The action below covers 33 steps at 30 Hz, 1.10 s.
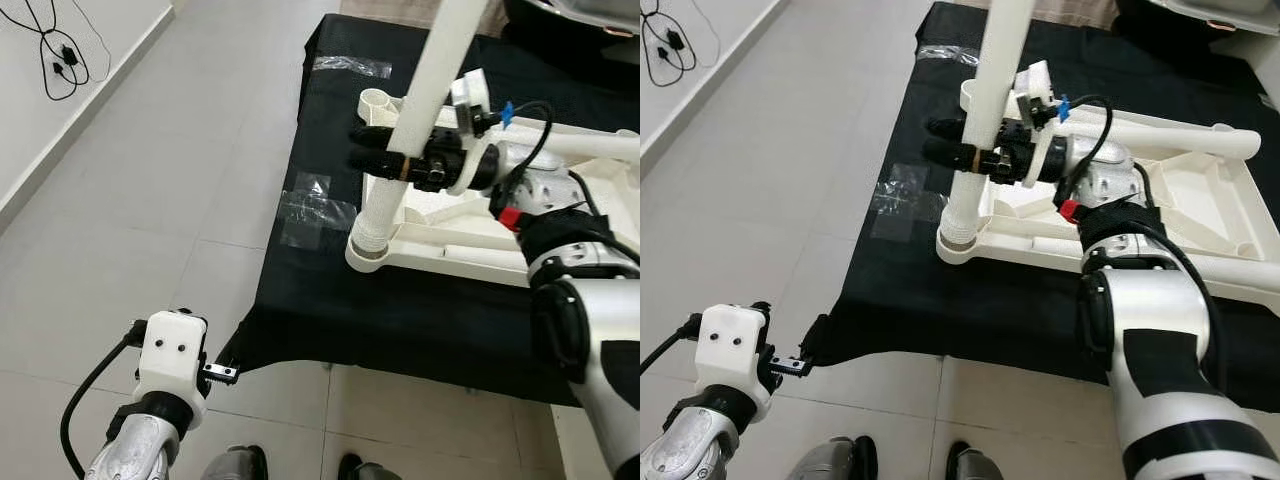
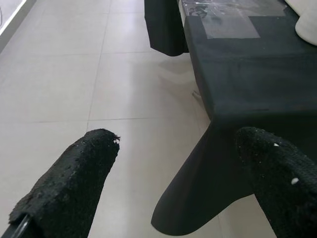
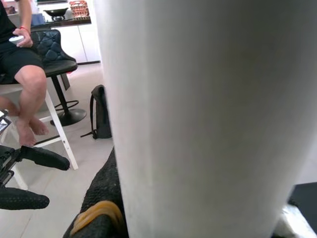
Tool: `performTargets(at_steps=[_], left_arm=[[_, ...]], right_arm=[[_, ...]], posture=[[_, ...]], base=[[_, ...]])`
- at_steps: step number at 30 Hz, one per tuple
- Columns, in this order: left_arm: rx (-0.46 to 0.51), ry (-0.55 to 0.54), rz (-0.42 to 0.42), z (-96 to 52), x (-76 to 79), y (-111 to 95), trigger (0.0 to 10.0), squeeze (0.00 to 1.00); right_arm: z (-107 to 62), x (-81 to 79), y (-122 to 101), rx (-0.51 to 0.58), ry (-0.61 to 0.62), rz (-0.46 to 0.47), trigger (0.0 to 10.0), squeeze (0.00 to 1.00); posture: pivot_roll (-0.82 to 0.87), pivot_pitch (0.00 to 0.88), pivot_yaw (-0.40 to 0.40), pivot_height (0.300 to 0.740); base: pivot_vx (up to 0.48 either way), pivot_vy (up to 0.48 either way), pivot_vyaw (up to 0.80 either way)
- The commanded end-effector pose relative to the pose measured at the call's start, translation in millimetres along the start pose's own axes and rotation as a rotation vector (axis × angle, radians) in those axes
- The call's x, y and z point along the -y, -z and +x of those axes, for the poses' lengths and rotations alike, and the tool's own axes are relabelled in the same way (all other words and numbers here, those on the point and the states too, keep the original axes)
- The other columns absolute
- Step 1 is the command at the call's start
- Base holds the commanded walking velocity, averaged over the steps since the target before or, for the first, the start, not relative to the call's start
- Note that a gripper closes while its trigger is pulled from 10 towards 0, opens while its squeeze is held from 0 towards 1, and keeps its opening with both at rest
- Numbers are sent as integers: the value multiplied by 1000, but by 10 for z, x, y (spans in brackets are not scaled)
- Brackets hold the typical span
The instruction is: Building children table
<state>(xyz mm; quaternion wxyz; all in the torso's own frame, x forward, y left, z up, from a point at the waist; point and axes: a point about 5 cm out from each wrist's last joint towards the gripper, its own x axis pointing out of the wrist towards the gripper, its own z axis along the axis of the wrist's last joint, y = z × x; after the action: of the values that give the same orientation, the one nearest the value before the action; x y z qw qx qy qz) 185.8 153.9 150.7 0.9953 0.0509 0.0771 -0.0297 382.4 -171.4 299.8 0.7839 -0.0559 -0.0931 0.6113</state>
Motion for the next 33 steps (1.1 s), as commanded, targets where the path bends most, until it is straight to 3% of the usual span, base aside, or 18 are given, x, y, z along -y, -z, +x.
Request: performTargets(at_steps=[1,23,33], left_arm=[[-35,3,6,-14,3,62,10000,0],[-30,4,9,-4,13,54,10000,0],[-29,4,9,-11,17,49,10000,0]], right_arm=[[-58,13,-27,5,8,10,10000,0],[1,-67,147,-20,-67,50,10000,0],[123,-45,219,-46,20,23,10000,0]], posture=[[191,231,-105,740],[192,229,-109,740],[190,230,-112,740]], base=[[0,0,0],[0,0,0],[0,0,0]])
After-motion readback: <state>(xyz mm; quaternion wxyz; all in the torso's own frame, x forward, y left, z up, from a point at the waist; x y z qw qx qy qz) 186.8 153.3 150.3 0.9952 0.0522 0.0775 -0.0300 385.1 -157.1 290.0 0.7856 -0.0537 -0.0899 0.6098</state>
